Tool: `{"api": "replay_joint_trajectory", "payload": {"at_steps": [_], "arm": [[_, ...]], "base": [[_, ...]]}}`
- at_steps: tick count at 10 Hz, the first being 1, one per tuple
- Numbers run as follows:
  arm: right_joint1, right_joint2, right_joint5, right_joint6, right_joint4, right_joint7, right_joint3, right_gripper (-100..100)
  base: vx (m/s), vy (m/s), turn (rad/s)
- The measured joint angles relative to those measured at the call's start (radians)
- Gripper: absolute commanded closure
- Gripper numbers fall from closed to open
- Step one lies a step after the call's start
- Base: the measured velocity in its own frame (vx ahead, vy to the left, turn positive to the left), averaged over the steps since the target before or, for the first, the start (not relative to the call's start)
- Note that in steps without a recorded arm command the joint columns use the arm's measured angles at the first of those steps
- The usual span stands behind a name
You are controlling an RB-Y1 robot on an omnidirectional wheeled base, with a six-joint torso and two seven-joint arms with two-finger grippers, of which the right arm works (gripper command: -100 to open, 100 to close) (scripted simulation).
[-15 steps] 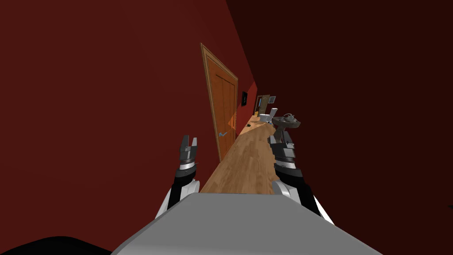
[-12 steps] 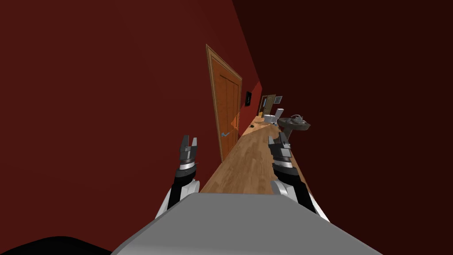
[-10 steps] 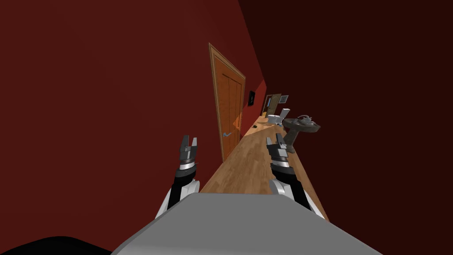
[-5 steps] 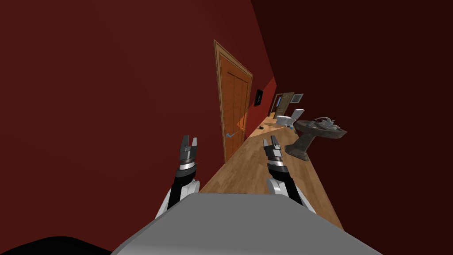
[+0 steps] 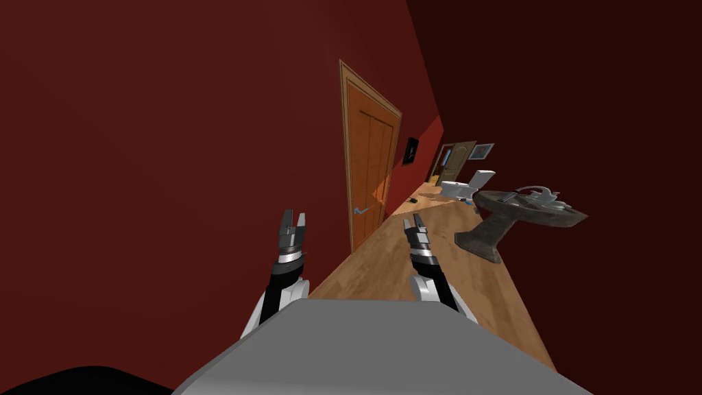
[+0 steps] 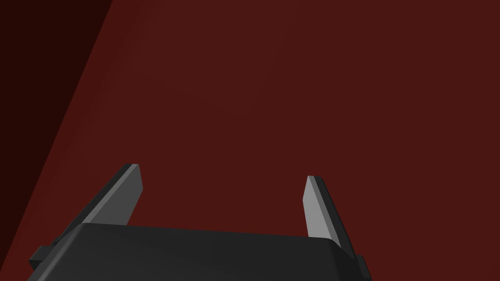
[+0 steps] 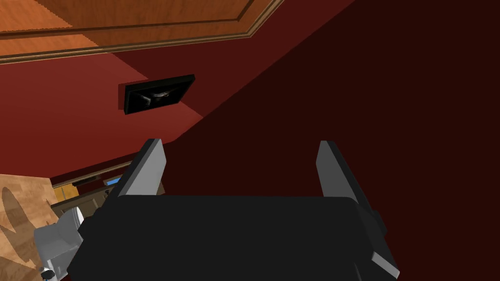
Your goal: Pull the door open
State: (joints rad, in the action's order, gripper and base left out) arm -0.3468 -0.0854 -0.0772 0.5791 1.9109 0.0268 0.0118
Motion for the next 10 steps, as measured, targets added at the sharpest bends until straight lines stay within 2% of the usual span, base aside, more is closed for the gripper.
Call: {"api": "replay_joint_trajectory", "payload": {"at_steps": [4,6,7,10], "arm": [[0.037,-0.012,0.001,0.023,-0.105,-0.017,-0.002,-100],[0.044,-0.019,0.001,0.033,-0.145,-0.026,-0.003,-100],[0.056,-0.018,0.002,0.034,-0.166,-0.027,-0.003,-100],[0.107,-0.032,0.001,0.064,-0.277,-0.043,0.000,-100]], "base": [[0.038,-0.060,0.115],[0.031,-0.040,0.097],[0.023,-0.047,0.136],[0.048,-0.081,0.165]]}}
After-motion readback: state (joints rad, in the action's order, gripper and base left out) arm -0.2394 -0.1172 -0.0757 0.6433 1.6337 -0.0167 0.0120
